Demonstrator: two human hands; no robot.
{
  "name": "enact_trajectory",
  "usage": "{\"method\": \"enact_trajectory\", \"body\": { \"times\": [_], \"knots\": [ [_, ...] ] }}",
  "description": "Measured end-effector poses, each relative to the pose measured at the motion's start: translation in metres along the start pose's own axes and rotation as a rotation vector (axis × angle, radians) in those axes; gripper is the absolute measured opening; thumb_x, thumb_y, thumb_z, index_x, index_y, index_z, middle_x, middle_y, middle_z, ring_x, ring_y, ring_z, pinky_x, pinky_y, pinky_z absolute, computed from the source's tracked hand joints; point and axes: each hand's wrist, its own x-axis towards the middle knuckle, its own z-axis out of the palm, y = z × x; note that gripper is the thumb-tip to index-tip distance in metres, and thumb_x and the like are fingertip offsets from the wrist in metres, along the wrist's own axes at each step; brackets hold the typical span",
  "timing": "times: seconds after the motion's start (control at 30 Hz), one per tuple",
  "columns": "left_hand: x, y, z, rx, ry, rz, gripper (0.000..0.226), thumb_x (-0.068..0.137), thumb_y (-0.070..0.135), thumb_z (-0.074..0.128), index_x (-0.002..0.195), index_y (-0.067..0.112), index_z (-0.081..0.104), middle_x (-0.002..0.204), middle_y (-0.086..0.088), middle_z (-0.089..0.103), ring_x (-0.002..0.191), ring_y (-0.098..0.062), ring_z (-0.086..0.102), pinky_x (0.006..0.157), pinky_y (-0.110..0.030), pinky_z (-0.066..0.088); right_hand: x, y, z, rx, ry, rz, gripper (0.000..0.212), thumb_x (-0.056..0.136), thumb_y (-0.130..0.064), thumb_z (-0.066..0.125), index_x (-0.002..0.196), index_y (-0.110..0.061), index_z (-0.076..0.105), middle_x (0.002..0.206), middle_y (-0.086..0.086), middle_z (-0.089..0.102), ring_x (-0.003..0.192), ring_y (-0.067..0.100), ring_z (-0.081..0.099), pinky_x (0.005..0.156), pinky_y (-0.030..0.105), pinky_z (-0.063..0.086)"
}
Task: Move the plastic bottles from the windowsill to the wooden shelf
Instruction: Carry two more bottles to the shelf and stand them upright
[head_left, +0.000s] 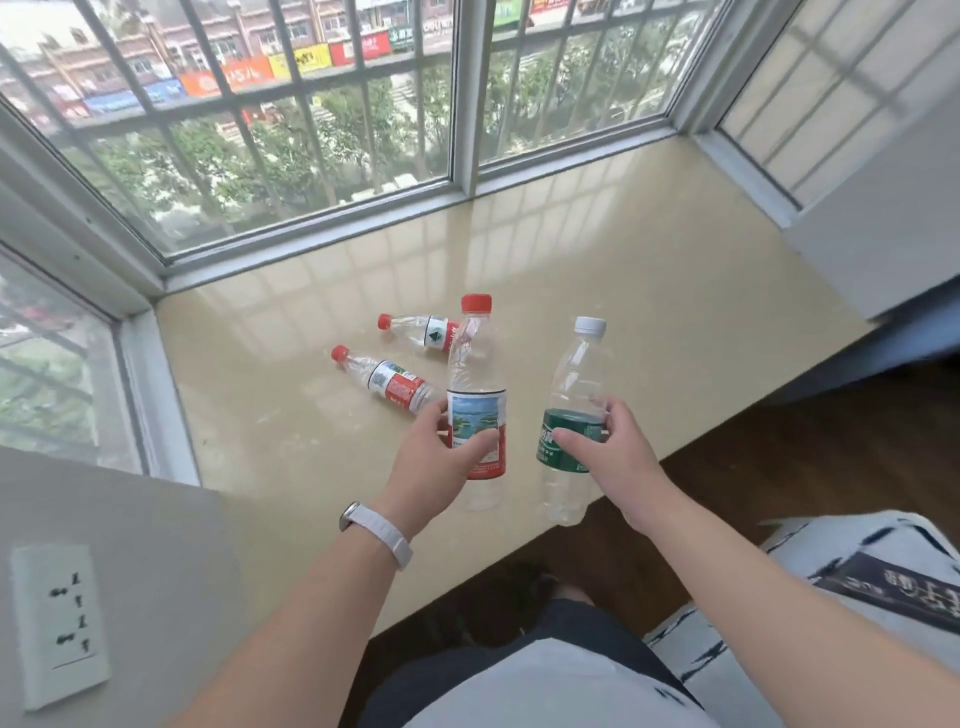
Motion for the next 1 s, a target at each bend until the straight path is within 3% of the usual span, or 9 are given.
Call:
{"method": "enact_trajectory", "body": {
  "times": [0.1, 0.27, 0.4, 0.5, 0.6, 0.73, 0.83, 1.0],
  "knots": [
    [-0.005, 0.009, 0.004, -0.011, -0.029, 0.039, 0.044, 0.085, 0.030, 0.075, 0.125, 0.028, 0.056, 0.104, 0.009, 0.068, 0.088, -0.006, 0.070, 0.069, -0.017, 0.054, -0.016, 0.003, -0.014, 0.040, 0.045, -0.005, 0.082, 0.057, -0.054, 0.079, 0.130, -0.033, 0.047, 0.118, -0.007, 0.062, 0.106, 0.012, 0.064, 0.095, 0.044, 0.053],
    [-0.009, 0.028, 0.023, 0.015, -0.086, 0.093, 0.037, 0.086, 0.027, 0.075, 0.118, 0.030, 0.056, 0.104, 0.006, 0.069, 0.082, -0.001, 0.070, 0.065, -0.015, 0.054, -0.027, 0.003, -0.041, 0.110, 0.127, -0.019, 0.062, 0.072, -0.043, 0.080, 0.125, -0.032, 0.050, 0.117, -0.007, 0.063, 0.104, 0.012, 0.064, 0.094, 0.046, 0.054],
    [-0.003, 0.044, 0.049, 0.106, -0.134, 0.122, 0.045, 0.085, 0.034, 0.075, 0.126, 0.026, 0.057, 0.105, 0.008, 0.070, 0.082, 0.002, 0.069, 0.067, -0.018, 0.056, -0.031, 0.006, -0.066, 0.157, 0.187, -0.021, 0.084, 0.056, -0.057, 0.078, 0.130, -0.031, 0.048, 0.119, -0.006, 0.062, 0.105, 0.013, 0.063, 0.094, 0.044, 0.054],
    [0.002, 0.059, 0.074, 0.141, -0.174, 0.134, 0.044, 0.086, 0.036, 0.073, 0.125, 0.029, 0.055, 0.102, 0.012, 0.068, 0.081, 0.000, 0.069, 0.066, -0.017, 0.054, -0.031, 0.014, -0.090, 0.205, 0.220, -0.028, 0.084, 0.054, -0.055, 0.078, 0.130, -0.032, 0.049, 0.118, -0.004, 0.063, 0.105, 0.013, 0.064, 0.094, 0.043, 0.054],
    [0.006, 0.074, 0.106, 0.167, -0.204, 0.142, 0.043, 0.087, 0.033, 0.073, 0.125, 0.029, 0.052, 0.104, 0.010, 0.067, 0.082, -0.001, 0.069, 0.059, -0.012, 0.051, -0.029, 0.021, -0.120, 0.251, 0.245, -0.024, 0.077, 0.059, -0.051, 0.080, 0.127, -0.032, 0.050, 0.117, -0.004, 0.064, 0.105, 0.014, 0.065, 0.092, 0.041, 0.055],
    [0.014, 0.090, 0.153, 0.231, -0.243, 0.173, 0.042, 0.086, 0.030, 0.075, 0.123, 0.024, 0.057, 0.107, 0.002, 0.070, 0.084, -0.006, 0.071, 0.068, -0.019, 0.055, -0.025, 0.033, -0.168, 0.331, 0.313, -0.042, 0.048, 0.079, -0.027, 0.080, 0.120, -0.029, 0.053, 0.113, -0.002, 0.067, 0.098, 0.010, 0.067, 0.085, 0.034, 0.056],
    [0.022, 0.106, 0.191, 0.268, -0.256, 0.182, 0.042, 0.086, 0.029, 0.074, 0.124, 0.024, 0.057, 0.107, 0.004, 0.070, 0.086, -0.007, 0.070, 0.067, -0.018, 0.053, -0.022, 0.042, -0.207, 0.381, 0.363, -0.051, 0.045, 0.082, -0.022, 0.078, 0.120, -0.026, 0.054, 0.109, -0.004, 0.069, 0.093, 0.006, 0.068, 0.078, 0.029, 0.054],
    [0.032, 0.132, 0.266, 0.328, -0.324, 0.214, 0.043, 0.087, 0.029, 0.073, 0.125, 0.025, 0.056, 0.109, 0.003, 0.069, 0.093, -0.015, 0.070, 0.074, -0.026, 0.055, -0.018, 0.063, -0.278, 0.414, 0.430, -0.048, 0.042, 0.083, -0.023, 0.077, 0.118, -0.027, 0.055, 0.108, -0.005, 0.069, 0.096, 0.010, 0.067, 0.083, 0.033, 0.054]
  ]
}}
